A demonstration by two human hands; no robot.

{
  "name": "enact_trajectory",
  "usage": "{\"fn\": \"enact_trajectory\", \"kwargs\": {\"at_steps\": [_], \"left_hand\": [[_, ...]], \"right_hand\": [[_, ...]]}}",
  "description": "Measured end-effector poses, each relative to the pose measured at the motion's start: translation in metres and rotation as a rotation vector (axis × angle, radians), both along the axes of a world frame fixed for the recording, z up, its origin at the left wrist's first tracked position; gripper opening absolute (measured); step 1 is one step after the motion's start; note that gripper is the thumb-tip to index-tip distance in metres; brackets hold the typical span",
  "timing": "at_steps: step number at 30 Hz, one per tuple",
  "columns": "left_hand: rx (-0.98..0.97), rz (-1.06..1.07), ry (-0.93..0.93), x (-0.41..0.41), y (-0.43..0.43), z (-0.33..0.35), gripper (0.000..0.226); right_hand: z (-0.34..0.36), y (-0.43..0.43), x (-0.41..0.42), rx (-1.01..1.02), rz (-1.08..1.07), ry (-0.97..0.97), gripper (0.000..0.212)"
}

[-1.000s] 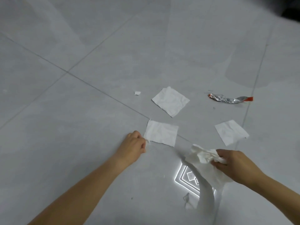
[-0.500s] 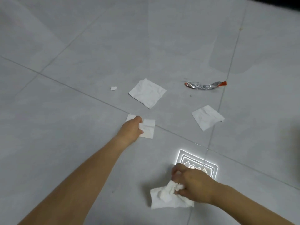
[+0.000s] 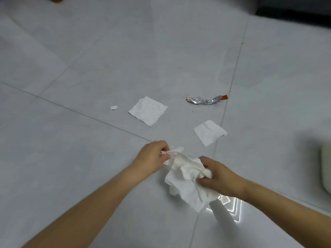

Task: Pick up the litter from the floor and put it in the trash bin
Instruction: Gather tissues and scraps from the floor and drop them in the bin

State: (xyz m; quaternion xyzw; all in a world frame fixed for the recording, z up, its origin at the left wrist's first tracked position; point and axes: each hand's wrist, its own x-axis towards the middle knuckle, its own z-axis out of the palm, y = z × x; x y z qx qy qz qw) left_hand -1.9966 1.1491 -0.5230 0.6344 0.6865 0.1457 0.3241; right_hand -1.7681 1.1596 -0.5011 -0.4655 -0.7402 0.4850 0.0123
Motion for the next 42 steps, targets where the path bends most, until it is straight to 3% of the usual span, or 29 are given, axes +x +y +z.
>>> {"fn": "enact_trajectory", "kwargs": {"at_steps": [4, 7, 10, 14, 16, 20, 24, 28, 33, 39, 42], "left_hand": [[0.108, -0.093, -0.117, 0.060, 0.018, 0.065, 0.026], [0.171, -0.165, -0.198, 0.108, 0.029, 0.109, 0.033], [0.208, -0.234, -0.244, 0.151, 0.037, 0.139, 0.035], [0.265, -0.327, -0.199, 0.212, 0.048, 0.164, 0.031], [0.279, -0.371, -0.194, 0.243, 0.056, 0.171, 0.028], [0.315, -0.471, -0.226, 0.307, 0.068, 0.180, 0.023], [0.348, -0.542, -0.311, 0.374, 0.070, 0.181, 0.020], [0.379, -0.591, -0.357, 0.437, 0.070, 0.179, 0.010], [0.470, -0.619, -0.199, 0.495, 0.072, 0.172, 0.009], [0.452, -0.616, 0.067, 0.523, 0.068, 0.166, 0.012], [0.465, -0.581, 0.099, 0.523, 0.064, 0.164, 0.011]], "right_hand": [[0.067, 0.031, 0.057, 0.027, -0.022, 0.087, 0.042], [0.110, 0.037, 0.107, 0.122, -0.052, 0.154, 0.029], [0.135, 0.033, 0.158, 0.199, -0.159, 0.202, 0.041], [0.145, 0.017, 0.219, 0.306, -0.324, 0.299, 0.033], [0.140, 0.013, 0.244, 0.378, -0.423, 0.289, 0.040], [0.141, 0.000, 0.284, 0.506, -0.563, 0.214, 0.014], [0.152, -0.010, 0.335, 0.605, -0.718, 0.219, 0.037], [0.158, -0.015, 0.388, 0.654, -0.844, 0.124, 0.013], [0.149, -0.003, 0.432, 0.611, -0.868, -0.051, 0.022], [0.140, 0.016, 0.438, 0.600, -0.653, -0.290, 0.033], [0.143, 0.013, 0.440, 0.620, -0.618, -0.381, 0.042]]}}
